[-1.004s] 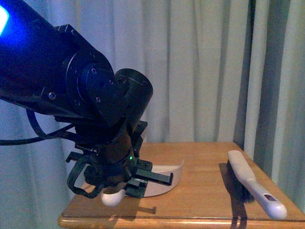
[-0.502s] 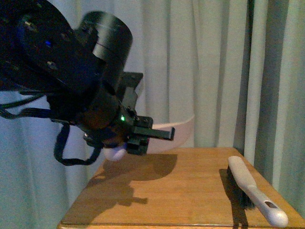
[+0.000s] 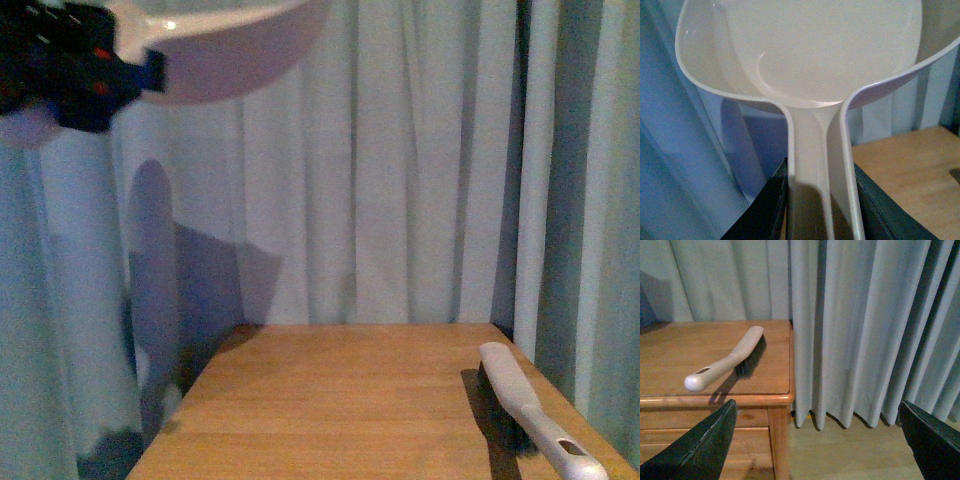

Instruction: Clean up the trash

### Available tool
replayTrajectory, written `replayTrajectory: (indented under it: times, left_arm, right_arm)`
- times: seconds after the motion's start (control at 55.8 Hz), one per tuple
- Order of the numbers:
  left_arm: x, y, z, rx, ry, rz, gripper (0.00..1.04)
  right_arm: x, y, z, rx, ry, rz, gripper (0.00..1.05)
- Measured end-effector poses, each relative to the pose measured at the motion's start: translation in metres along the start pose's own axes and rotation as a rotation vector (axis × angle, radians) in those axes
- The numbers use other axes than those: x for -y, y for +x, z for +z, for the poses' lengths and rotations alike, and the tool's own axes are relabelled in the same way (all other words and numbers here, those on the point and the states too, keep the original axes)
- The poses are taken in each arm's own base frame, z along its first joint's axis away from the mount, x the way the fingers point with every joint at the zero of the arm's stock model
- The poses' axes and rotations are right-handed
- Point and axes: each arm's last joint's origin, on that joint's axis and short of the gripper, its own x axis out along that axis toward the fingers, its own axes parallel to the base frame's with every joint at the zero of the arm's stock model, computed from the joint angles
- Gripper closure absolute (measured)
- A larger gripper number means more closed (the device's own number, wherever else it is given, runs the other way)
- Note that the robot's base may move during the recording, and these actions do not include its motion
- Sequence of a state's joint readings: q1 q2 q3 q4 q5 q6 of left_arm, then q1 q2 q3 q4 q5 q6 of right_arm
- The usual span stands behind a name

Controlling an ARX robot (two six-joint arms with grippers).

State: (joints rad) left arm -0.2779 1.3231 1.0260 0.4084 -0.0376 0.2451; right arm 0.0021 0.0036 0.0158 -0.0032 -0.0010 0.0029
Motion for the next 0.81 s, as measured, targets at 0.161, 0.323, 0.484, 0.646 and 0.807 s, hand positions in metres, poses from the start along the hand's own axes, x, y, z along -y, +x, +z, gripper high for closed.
replayTrajectory:
  times: [0.161,0.323,0.484,0.646,0.807]
  left_arm:
    - [-0.026,-0.052,0.009,0.187,0.027,0.02,0.76]
    - [-0.048,-0.125,0.0,0.329,0.053,0.056,0.76]
    - [-0.055,-0.172,-0.021,0.353,0.039,0.071,0.76]
    - [-0.052,-0.199,-0.032,0.37,0.012,0.064,0.76]
    - [-0.049,-0.207,-0.033,0.376,-0.026,0.058,0.76]
  right_arm:
    - [0.0,0.0,0.0,0.0,0.0,0.0,0.07]
    - [0.0,0.0,0.0,0.0,0.0,0.0,0.07]
    - [0.0,0.0,0.0,0.0,0.0,0.0,0.07]
    - [0.0,0.0,0.0,0.0,0.0,0.0,0.07]
    - [0.0,0.0,0.0,0.0,0.0,0.0,0.07]
